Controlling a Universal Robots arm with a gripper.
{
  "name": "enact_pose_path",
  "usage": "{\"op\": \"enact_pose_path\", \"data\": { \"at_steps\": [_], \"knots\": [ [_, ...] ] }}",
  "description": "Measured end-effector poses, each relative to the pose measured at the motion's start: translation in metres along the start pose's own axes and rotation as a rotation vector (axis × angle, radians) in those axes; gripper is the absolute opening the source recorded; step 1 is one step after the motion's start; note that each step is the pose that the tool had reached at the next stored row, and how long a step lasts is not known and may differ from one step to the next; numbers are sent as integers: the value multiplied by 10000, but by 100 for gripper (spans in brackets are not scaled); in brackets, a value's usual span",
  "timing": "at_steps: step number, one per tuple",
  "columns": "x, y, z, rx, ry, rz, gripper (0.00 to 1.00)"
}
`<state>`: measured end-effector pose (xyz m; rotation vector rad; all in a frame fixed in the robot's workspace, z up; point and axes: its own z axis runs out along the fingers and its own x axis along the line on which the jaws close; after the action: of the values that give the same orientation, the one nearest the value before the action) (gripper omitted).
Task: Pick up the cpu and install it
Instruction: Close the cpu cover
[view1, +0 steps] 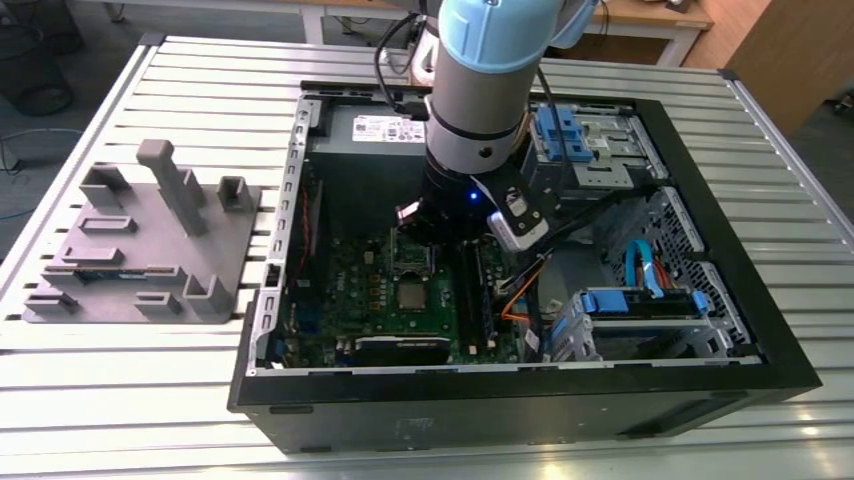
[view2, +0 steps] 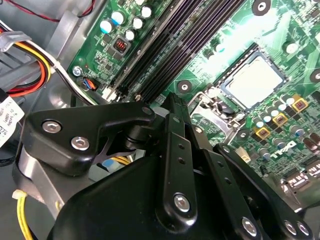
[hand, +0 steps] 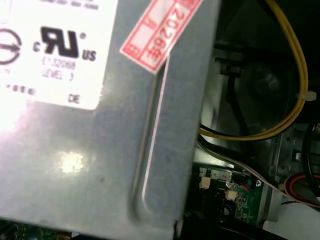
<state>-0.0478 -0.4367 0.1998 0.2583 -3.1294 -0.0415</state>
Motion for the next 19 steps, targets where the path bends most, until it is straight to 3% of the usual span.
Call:
{"op": "enact_pose_path", "data": {
  "at_steps": [19],
  "knots": [
    [-20,29,37,3,2,2,11]
  ]
}}
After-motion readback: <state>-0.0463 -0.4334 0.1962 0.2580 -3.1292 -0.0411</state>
